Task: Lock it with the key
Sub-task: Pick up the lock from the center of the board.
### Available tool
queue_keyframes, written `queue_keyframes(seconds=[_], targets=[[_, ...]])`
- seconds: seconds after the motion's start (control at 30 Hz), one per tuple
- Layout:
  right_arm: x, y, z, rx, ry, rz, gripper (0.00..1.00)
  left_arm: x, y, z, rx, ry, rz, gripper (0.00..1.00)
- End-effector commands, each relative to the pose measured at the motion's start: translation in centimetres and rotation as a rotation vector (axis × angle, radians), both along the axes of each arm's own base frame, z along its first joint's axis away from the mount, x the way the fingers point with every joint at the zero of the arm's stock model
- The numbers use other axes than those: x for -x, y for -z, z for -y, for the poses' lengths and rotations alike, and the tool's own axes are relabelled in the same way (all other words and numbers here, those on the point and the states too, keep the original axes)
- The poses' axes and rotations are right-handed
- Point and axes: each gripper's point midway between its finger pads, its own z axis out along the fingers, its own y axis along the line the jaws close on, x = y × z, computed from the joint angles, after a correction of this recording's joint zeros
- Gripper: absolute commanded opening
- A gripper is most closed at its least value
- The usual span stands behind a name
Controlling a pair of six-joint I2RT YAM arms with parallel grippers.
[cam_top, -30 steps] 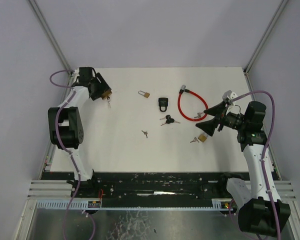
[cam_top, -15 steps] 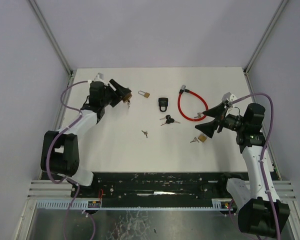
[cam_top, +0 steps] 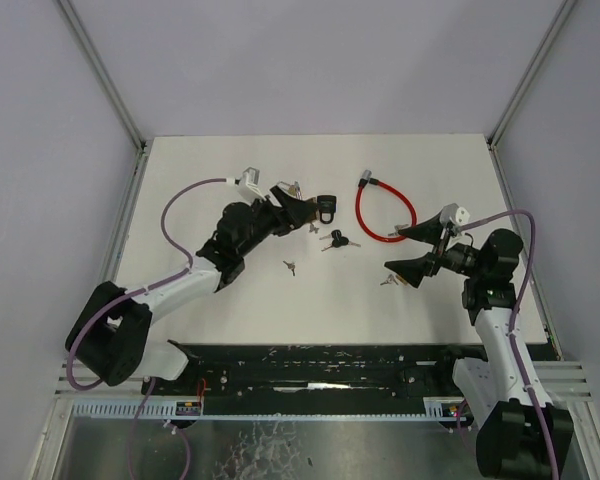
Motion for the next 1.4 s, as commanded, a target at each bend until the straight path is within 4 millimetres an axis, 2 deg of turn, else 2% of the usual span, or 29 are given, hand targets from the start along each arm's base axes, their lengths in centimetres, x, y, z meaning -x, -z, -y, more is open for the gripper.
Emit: queue_keyframes(seconds=[0.0,0.2,0.47,0.7,1.03,1.13,1.23,1.37], targets=[[-0.6,-1.3,-0.4,-0.001,-0.001,0.108,1.00,0.9,-5.9,2.7,0.204,-0.064,0.161,0.09],[-0.7,-1.1,-0.5,-0.023,0.024,0.118,0.99,2.8,-5.1,6.4,0.274,-0.119,0.105,0.08],[-1.4,-0.7,-0.5,-0.045,0.062,0.087,0.99,3.8,-3.9,9.1,0.323,-0.297,0.001,0.05],[-1.5,-0.1,-1.0,-0.060,0.036,0.013,0.99,4.3,-3.9,12.1,0.364,-0.257,-0.038,0.05],[-2.4,0.4,-1.0,-0.068,0.083,-0.025,0.95,5.7,-4.3,15.6,0.401,-0.204,-0.048,0.05],[-2.8,0.7,-0.9,-0.070,0.109,-0.044,0.90,6.0,-4.4,16.7,0.407,-0.188,-0.053,0.05],[-3.2,1.1,-0.8,-0.070,0.129,-0.072,0.79,6.5,-4.6,17.7,0.410,-0.176,-0.053,0.04],[-3.4,1.2,-0.7,-0.071,0.145,-0.082,0.71,6.6,-5.0,18.1,0.416,-0.184,-0.050,0.04]])
